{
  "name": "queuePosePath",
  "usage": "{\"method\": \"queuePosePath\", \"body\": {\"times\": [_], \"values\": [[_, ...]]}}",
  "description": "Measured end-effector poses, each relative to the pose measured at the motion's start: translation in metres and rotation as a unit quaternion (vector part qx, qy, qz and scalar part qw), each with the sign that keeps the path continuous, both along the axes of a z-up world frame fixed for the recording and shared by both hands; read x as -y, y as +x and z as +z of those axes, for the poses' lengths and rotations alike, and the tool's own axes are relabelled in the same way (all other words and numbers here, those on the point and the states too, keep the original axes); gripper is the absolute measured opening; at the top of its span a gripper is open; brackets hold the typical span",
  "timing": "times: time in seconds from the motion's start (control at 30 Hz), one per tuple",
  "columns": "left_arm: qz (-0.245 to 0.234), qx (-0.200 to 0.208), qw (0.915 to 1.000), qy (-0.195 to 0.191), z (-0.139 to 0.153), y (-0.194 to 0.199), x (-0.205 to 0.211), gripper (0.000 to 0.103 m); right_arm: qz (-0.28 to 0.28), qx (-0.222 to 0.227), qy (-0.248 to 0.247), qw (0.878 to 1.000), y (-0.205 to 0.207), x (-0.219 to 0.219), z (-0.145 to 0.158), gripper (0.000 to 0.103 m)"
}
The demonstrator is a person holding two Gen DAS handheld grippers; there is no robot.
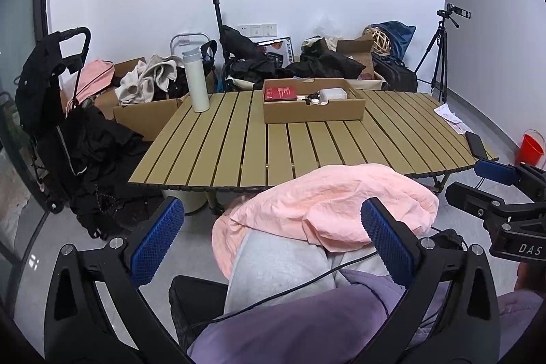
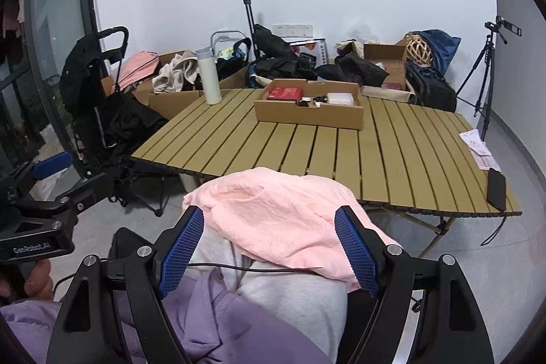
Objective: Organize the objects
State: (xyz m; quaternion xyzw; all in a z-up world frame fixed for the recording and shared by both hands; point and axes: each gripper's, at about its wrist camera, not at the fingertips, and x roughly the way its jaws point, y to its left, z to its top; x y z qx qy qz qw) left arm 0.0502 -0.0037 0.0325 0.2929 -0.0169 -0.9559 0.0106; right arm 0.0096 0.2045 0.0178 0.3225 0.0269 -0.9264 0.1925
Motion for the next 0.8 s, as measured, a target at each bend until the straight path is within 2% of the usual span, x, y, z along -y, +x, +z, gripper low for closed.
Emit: {"method": "queuePosePath", "body": {"times": [0.47,0.7,0.8], "values": [[-0.005,0.001,1.0000,0.003,0.0014,-0.0005,0.0017,0.103,-0.002,-0.002,0.006,1.000,-0.0009,0.0021,-0.0009,0.082],[-0.013,0.017,0.9997,0.011,-0.0001,-0.0046,0.0029,0.103,-0.008,-0.011,0.011,1.000,0.0027,0.0019,0.0011,0.083],[-0.014,0.003,0.9999,0.007,0.0012,-0.0012,0.0021,0.103,-0.008,-0.013,0.010,1.000,0.0026,0.0009,0.0019,0.082]]}}
